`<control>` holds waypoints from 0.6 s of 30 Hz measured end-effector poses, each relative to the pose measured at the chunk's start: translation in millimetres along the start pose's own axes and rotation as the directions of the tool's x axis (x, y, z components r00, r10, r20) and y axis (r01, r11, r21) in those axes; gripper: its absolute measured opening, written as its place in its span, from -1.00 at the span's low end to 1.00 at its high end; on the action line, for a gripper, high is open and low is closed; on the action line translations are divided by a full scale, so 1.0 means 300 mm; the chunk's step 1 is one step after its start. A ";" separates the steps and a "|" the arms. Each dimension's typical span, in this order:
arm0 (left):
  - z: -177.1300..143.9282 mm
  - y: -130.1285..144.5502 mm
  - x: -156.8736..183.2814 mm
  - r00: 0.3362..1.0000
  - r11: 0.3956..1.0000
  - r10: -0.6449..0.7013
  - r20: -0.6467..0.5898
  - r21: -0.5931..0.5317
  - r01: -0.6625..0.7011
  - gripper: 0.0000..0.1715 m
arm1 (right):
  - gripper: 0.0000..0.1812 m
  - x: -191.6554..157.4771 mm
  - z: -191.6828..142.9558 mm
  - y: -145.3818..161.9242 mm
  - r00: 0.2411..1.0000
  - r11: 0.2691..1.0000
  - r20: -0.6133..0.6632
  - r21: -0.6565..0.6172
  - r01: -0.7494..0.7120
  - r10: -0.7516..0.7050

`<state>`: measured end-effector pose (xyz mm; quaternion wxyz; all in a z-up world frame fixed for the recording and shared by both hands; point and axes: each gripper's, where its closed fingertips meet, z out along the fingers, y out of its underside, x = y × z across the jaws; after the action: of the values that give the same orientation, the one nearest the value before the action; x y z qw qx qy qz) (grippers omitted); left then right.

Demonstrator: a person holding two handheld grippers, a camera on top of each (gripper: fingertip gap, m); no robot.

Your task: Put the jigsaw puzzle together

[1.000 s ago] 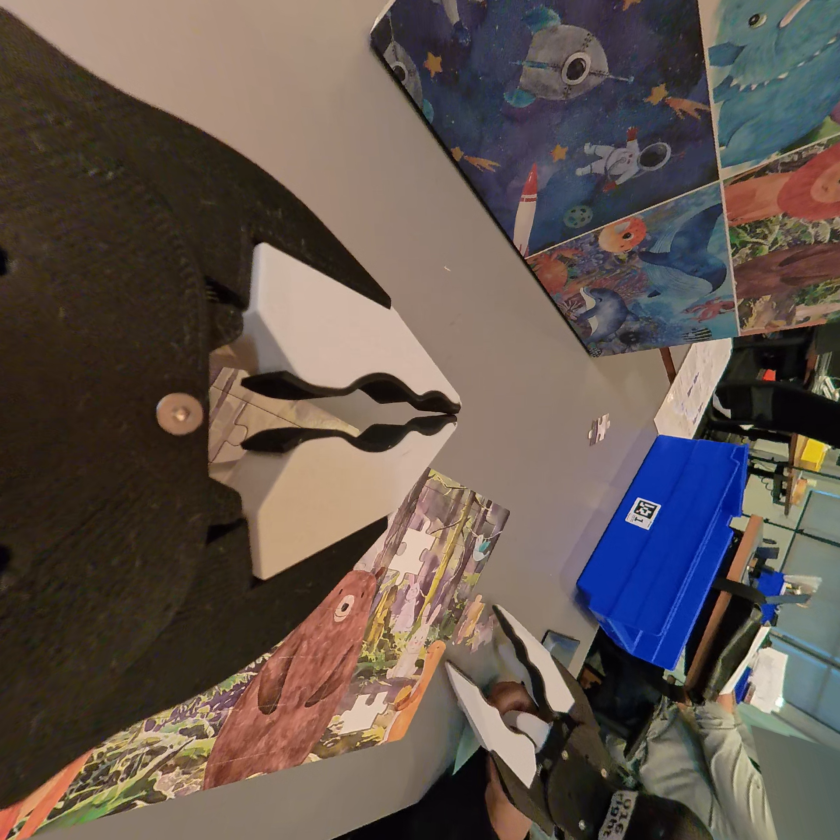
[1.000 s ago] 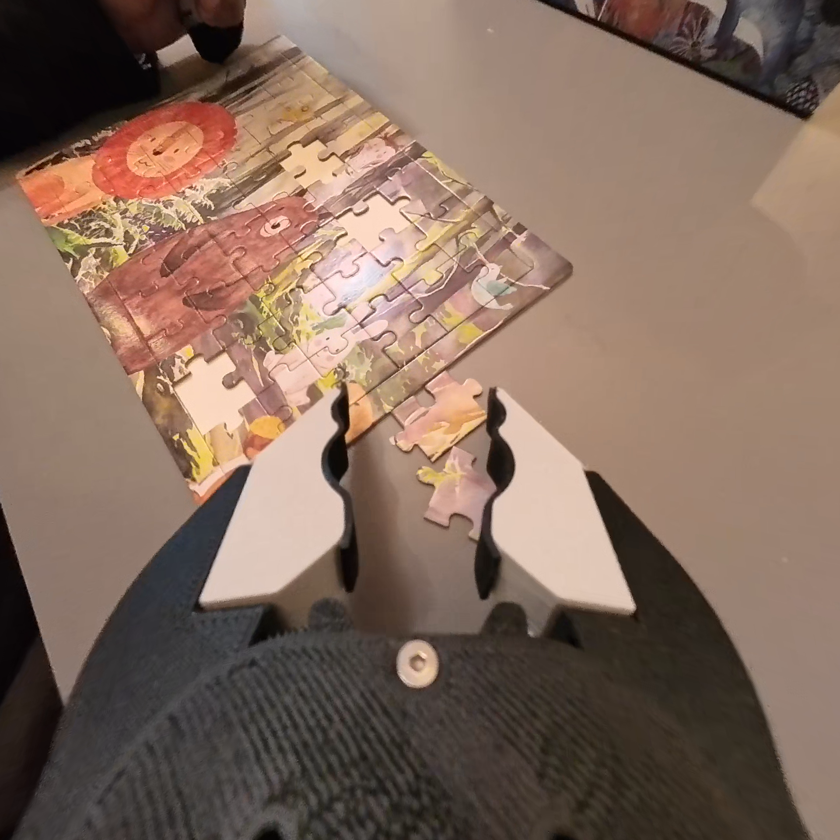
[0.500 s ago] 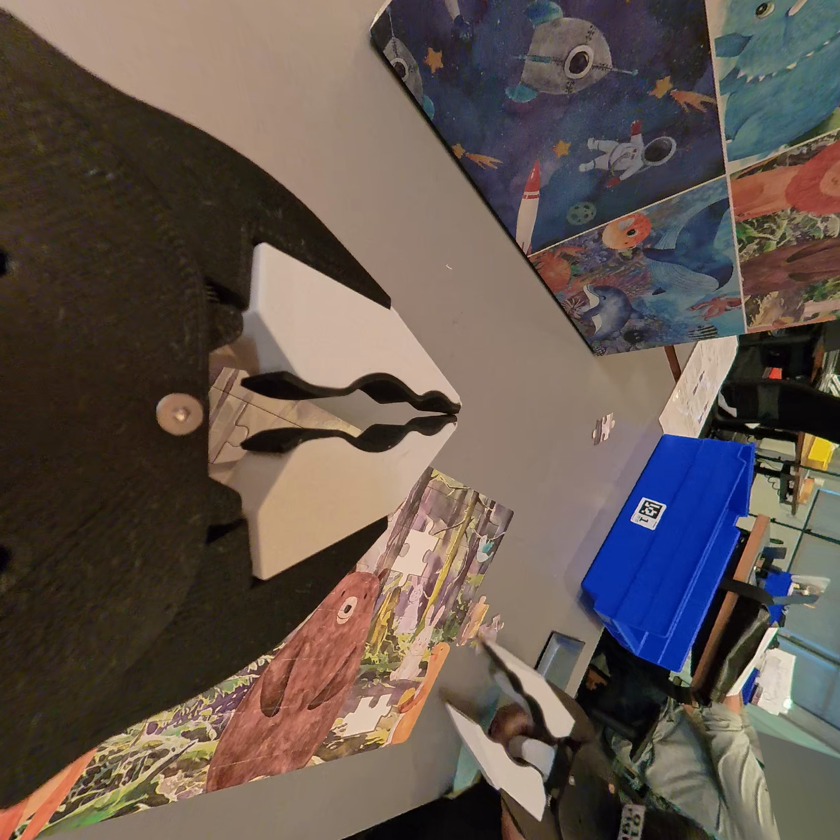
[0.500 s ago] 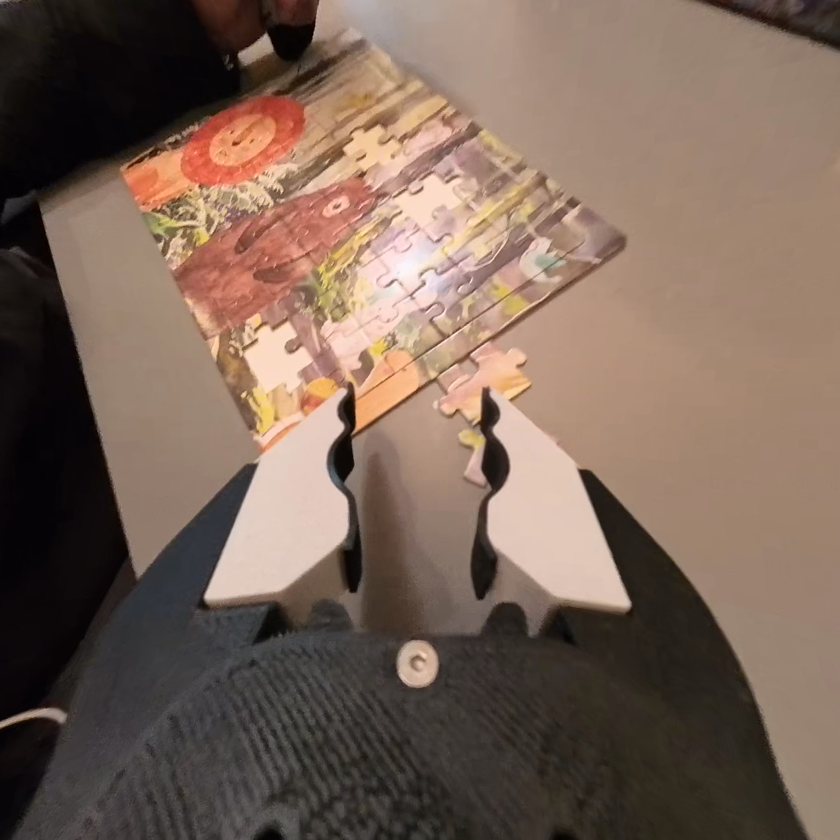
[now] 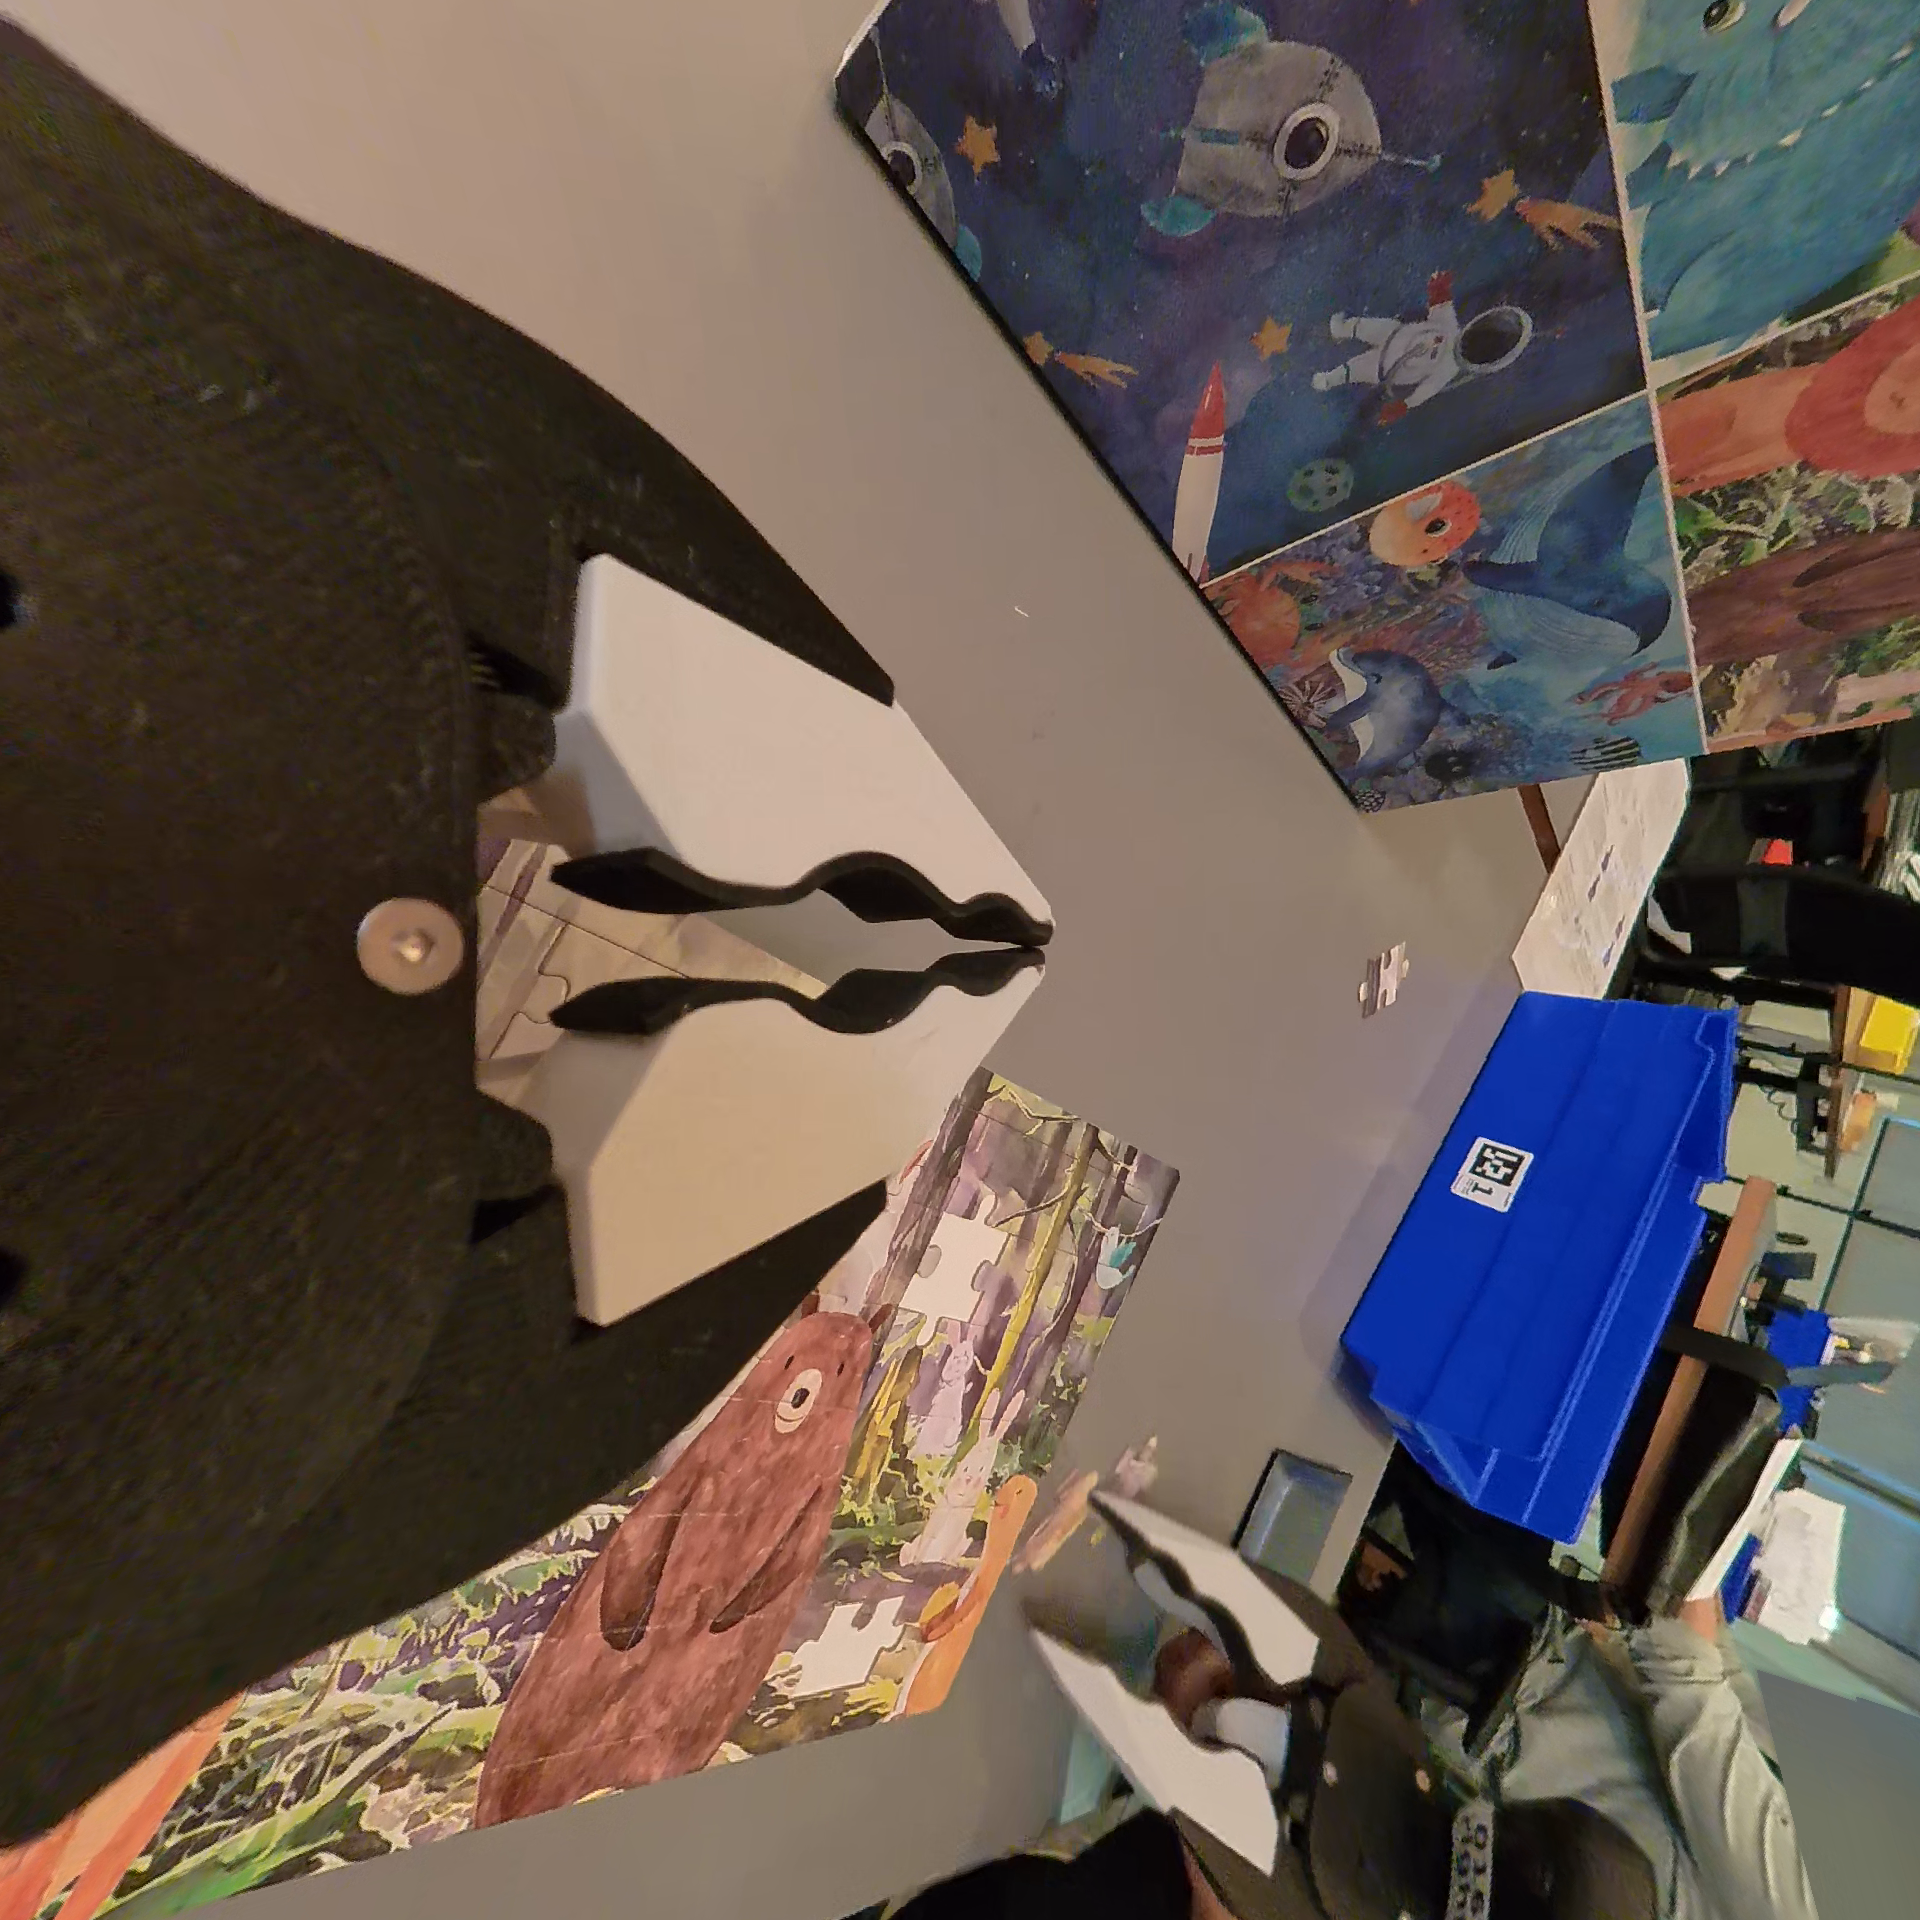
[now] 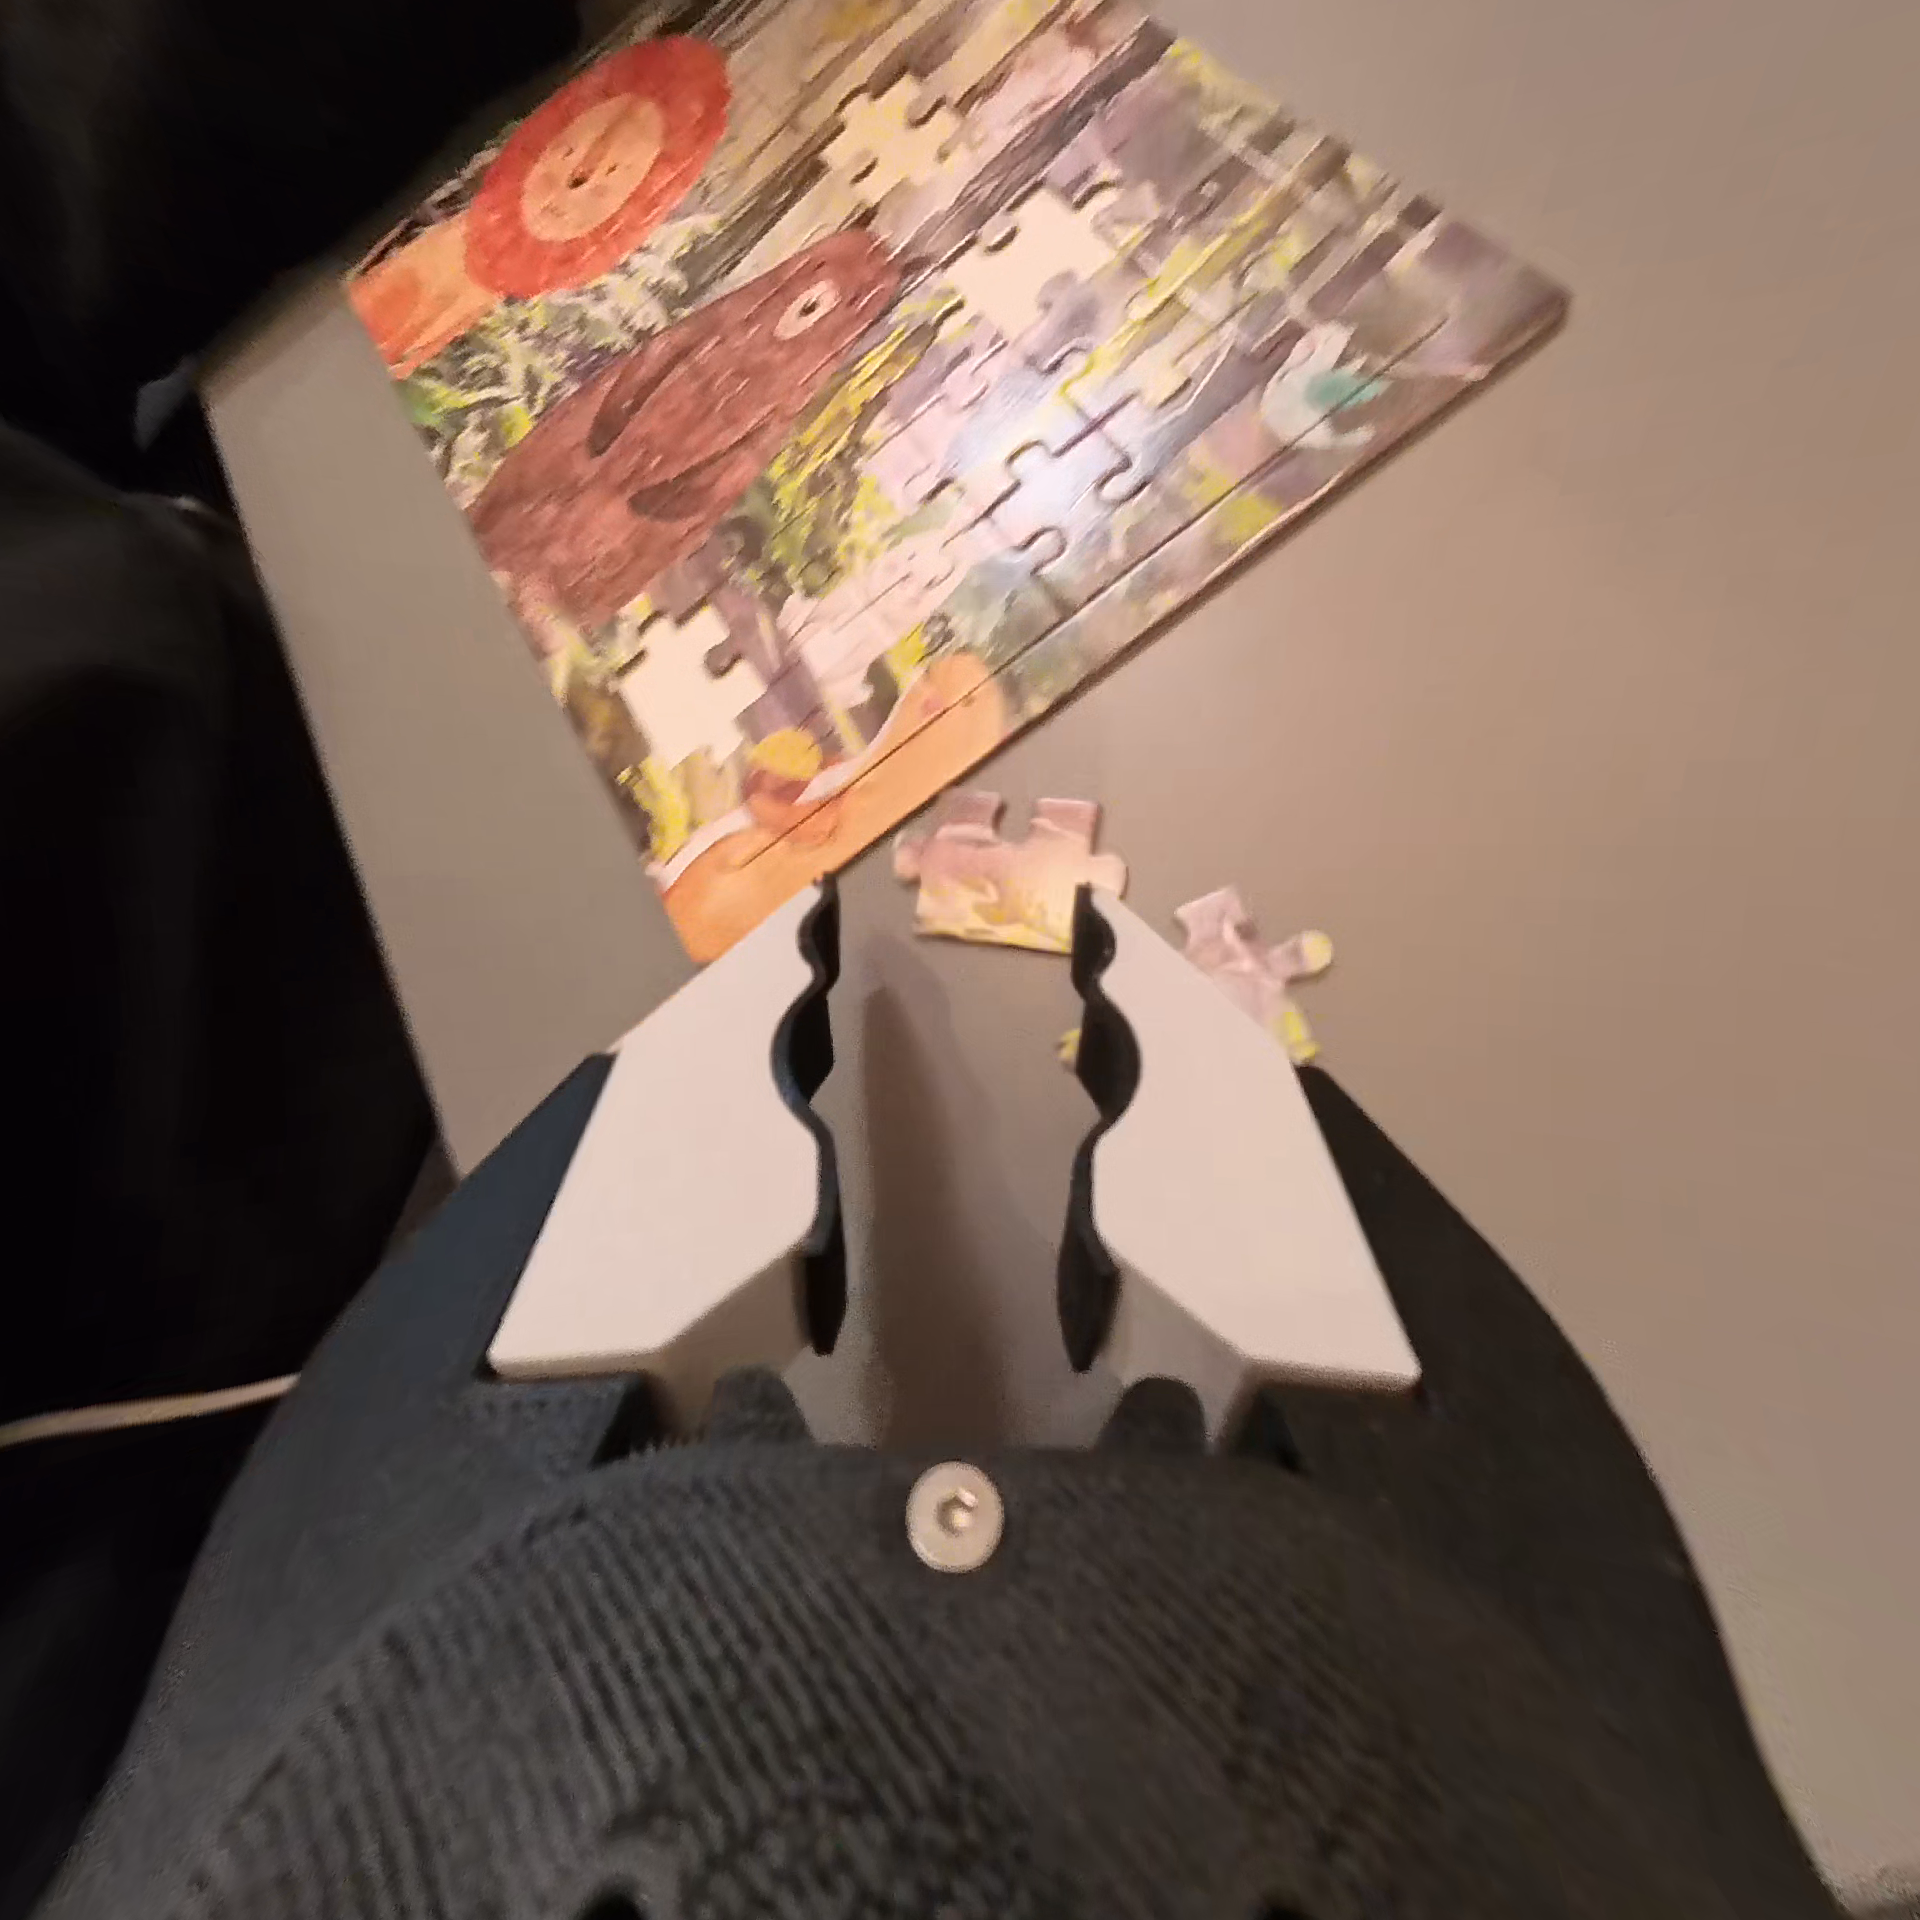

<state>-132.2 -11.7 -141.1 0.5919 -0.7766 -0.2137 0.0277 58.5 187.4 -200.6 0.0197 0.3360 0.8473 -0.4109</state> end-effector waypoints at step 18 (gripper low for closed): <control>0.008 0.007 0.006 1.000 1.000 0.012 -0.002 -0.015 -0.012 -1.00 | -0.57 0.032 0.022 0.007 0.951 0.971 -0.196 -0.033 0.236 -0.238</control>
<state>-130.7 -9.4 -143.4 0.5861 -0.7823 -0.2088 0.0289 50.8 189.1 -209.4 -0.1126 0.2712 0.8811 -0.3707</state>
